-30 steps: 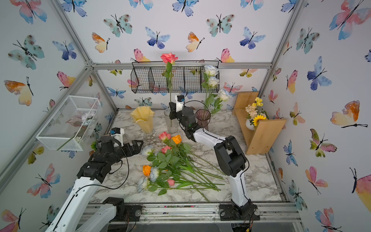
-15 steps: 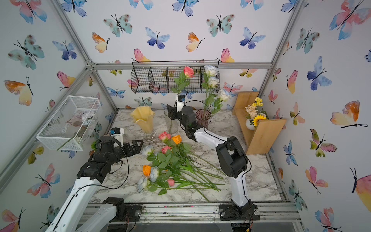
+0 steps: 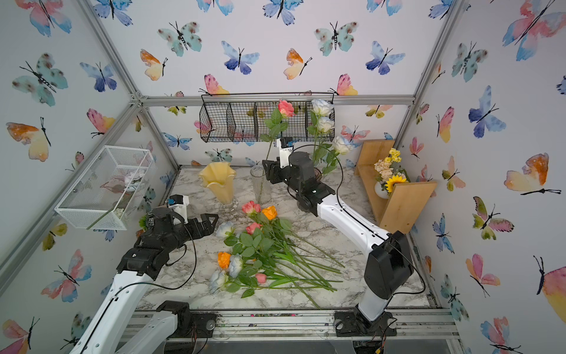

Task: Arrange the flowers in different vases according to their colors
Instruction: Insert the flower into the vase, then pick up the flower at the center of the board.

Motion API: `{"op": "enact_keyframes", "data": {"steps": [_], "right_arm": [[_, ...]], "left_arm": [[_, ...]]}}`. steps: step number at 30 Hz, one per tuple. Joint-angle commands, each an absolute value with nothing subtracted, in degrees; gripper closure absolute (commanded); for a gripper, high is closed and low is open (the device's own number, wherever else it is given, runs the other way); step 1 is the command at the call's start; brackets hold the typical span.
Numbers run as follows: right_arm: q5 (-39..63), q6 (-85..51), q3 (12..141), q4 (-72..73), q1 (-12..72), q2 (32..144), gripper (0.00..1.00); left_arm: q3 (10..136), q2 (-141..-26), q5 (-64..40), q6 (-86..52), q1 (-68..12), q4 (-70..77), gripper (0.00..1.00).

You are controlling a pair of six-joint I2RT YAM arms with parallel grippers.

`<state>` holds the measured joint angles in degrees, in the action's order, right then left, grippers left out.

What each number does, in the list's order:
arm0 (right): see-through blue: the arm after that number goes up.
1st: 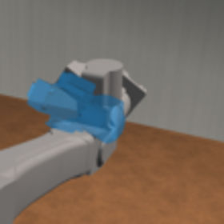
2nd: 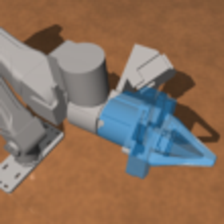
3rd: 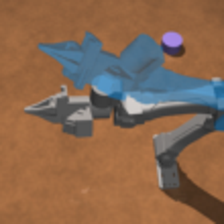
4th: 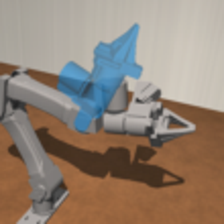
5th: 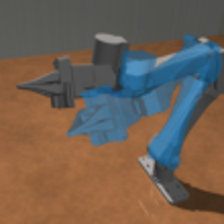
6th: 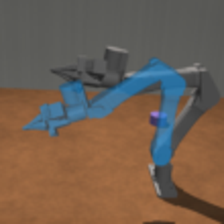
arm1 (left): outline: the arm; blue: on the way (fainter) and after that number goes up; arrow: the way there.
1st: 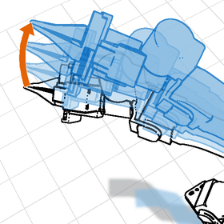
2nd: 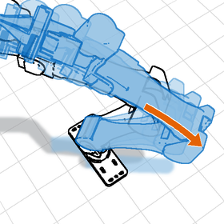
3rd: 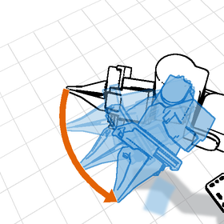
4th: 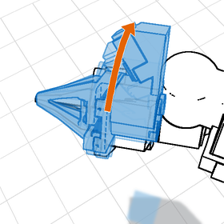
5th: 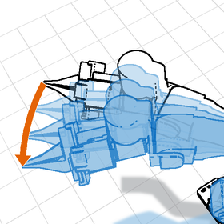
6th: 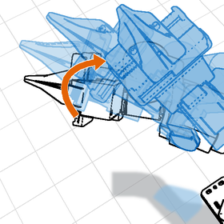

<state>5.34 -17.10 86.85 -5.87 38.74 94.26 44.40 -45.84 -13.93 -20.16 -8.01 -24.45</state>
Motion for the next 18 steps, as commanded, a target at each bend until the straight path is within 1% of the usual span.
{"op": "enact_keyframes", "data": {"steps": [1, 3, 5, 7, 10, 13, 18], "right_arm": [[13.38, -16.66, 85.61, -28.73, 38.58, 92.52, 0.44], [13.69, -16.96, 81.6, -33.8, 38.67, 90.15, 0.45], [12.99, -17.57, 76.78, -35.59, 38.67, 87.34, 0.46], [12.93, -18.46, 72.11, -35.34, 38.67, 84.55, 0.46], [14.66, -19.66, 66.74, -33.47, 38.67, 81.72, 0.47], [12.47, -19.54, 63.82, -32.77, 38.67, 81.51, 0.48], [7.74, -19.33, 62.43, -31.22, 38.57, 85.06, 0.49]], "left_arm": [[43.77, -44.87, -14.84, -19.63, -8.17, -23.91, 0.01], [43.85, -44.84, -15.03, -19.73, -8.18, -23.91, 0.01], [43.86, -44.91, -15.33, -19.64, -8.17, -23.91, 0.01], [43.91, -44.82, -15.58, -19.75, -8.87, -23.98, 0.01], [44.23, -44.89, -12.86, -20.54, -12.54, -24.47, 0.01], [46.62, -46.14, -9.22, -21.28, -16.03, -27.51, 0.01], [47.95, -46.44, -10.46, -20.96, -16.17, -29.96, 0.0]]}}
